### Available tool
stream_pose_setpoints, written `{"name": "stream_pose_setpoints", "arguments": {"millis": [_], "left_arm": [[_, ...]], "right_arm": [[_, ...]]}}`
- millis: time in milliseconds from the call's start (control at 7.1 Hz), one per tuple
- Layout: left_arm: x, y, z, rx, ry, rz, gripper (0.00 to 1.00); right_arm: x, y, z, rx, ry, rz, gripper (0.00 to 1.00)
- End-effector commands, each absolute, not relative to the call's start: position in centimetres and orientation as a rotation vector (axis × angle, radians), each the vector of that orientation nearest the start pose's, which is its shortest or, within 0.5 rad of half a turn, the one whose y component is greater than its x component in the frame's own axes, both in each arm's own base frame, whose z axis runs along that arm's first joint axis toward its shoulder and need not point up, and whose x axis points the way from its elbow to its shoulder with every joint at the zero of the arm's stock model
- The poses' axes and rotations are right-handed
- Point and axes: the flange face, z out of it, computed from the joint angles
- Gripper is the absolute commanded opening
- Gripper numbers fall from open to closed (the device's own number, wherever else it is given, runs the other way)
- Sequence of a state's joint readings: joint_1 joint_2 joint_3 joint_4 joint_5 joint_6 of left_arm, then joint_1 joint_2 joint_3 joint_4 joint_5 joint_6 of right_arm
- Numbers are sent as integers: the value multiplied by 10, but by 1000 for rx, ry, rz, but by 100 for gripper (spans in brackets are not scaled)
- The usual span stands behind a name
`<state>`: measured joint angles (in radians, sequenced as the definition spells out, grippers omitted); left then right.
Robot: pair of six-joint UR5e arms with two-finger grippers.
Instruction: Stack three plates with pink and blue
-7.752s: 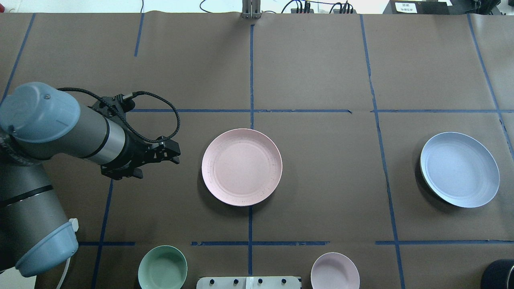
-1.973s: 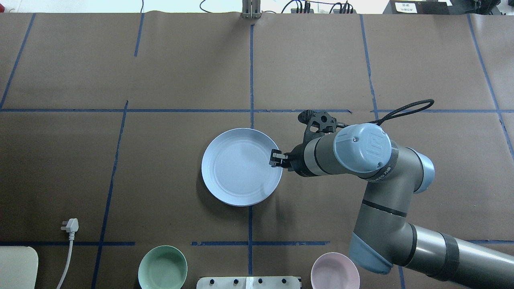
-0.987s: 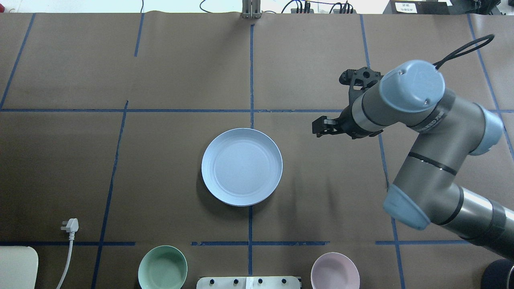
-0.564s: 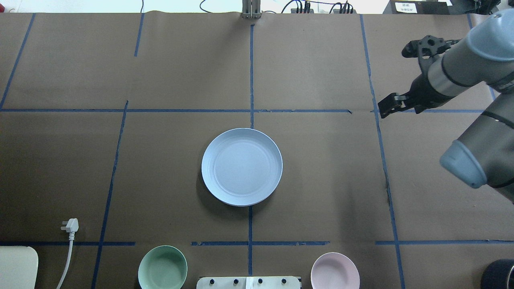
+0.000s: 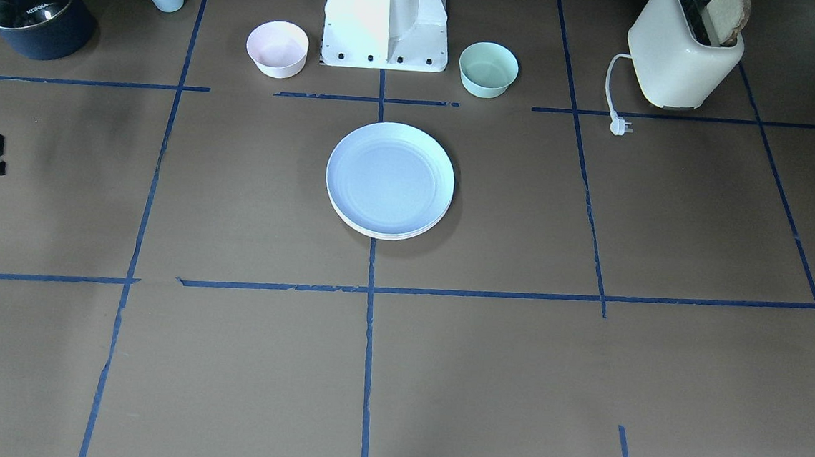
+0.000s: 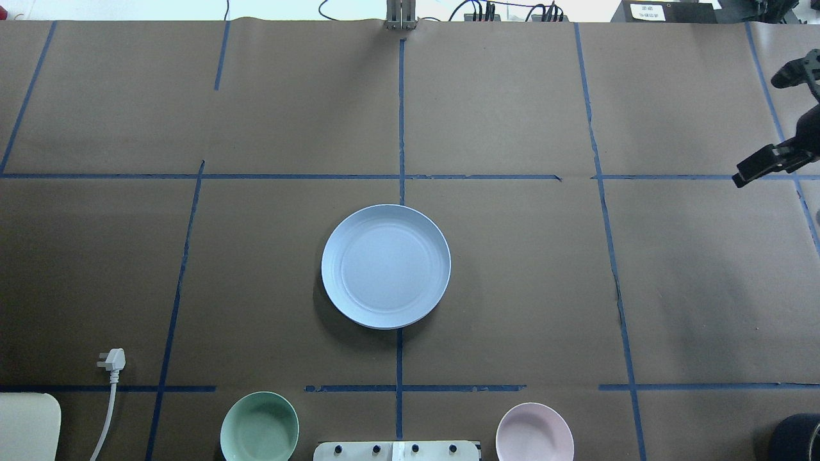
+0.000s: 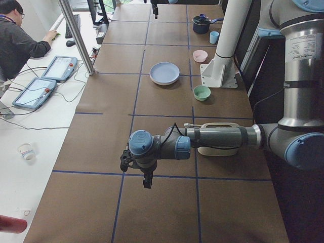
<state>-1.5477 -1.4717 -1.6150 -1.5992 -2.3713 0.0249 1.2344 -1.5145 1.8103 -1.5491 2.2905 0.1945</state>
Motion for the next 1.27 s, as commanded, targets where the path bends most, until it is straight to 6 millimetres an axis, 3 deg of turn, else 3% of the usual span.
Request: {"name": "stream_pose_setpoints", "arguments": {"millis": [0,141,282,423,564,705,1128], "left_arm": [[-52,-447,679,-25,801,25,100],[-52,-447,681,-27,801,24,100],[-51,-447,682,-29,802,23,100],[-52,-447,682,-29,801,23,100],[-52,-447,684,-32,799,22,100],[-51,-450,682,-28,801,25,100],[-51,-451,681,-25,799,26,100]], "right_arm": [[-2,-489,609,67,-870,-203,100],[22,-485,624,76,-865,-183,100],[26,-484,631,66,-823,-176,100],[31,-478,667,17,-773,-160,100],[40,-476,674,22,-761,-138,100],[60,-461,688,15,-770,-92,100],[75,-463,682,34,-789,-56,100]]}}
